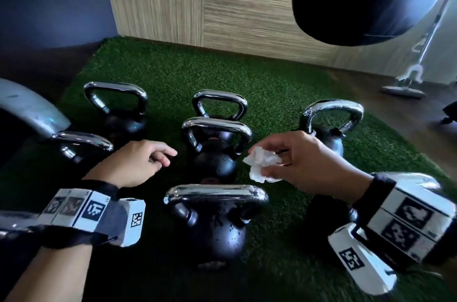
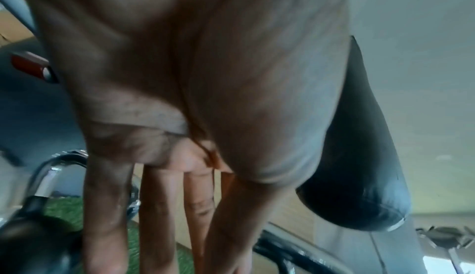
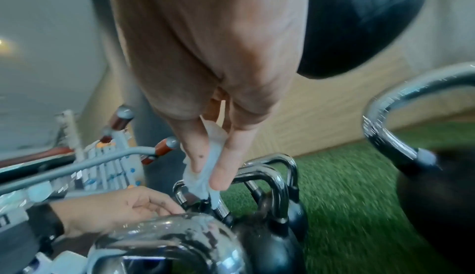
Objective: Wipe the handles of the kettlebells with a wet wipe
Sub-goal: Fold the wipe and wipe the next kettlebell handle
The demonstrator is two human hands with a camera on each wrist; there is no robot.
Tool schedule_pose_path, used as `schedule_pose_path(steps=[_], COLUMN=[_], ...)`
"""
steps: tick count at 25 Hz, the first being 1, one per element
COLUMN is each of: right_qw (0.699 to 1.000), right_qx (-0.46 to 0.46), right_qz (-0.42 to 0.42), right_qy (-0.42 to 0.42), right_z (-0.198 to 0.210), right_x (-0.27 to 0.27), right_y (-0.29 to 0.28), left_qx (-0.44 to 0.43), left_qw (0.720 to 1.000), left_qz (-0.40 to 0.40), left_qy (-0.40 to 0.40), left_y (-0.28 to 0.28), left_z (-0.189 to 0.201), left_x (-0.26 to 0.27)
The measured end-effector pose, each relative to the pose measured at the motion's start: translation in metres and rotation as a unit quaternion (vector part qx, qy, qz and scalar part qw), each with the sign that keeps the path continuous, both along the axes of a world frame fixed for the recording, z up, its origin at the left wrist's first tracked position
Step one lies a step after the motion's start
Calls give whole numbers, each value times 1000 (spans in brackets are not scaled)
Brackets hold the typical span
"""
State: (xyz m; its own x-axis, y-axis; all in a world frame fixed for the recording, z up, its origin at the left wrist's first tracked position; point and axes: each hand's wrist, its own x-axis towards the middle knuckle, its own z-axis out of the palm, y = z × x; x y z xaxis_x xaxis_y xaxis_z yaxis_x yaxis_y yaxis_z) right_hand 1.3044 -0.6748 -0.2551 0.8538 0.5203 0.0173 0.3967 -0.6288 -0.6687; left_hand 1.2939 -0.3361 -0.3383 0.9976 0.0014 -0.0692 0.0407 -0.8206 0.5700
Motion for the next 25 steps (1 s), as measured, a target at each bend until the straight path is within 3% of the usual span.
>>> schedule_pose_path(steps=[4,8,14,20,25], right_qw=[997,988,979,982,983], right_qx=[41,-15,-51,-66,-39], right_qz=[57,97,139,87,40], right_qy=[-36,-118,-138,-156,-175], right_z=[0,4,12,15,-3], right_x=[0,-2,-2,-17,-27], right_y=[0,3,15,44,49], left_qx=[11,-12,-139,-155,-105], left_qw=[991,970,970,976,989], left_qz=[7,-19,16,17,-17], left_qy=[131,241,198,149,100], left_y=[1,-5,-19,-42,-45], left_z=[-26,-43,-67,-63,-83], left_x=[-38,-70,-91,-88,-85])
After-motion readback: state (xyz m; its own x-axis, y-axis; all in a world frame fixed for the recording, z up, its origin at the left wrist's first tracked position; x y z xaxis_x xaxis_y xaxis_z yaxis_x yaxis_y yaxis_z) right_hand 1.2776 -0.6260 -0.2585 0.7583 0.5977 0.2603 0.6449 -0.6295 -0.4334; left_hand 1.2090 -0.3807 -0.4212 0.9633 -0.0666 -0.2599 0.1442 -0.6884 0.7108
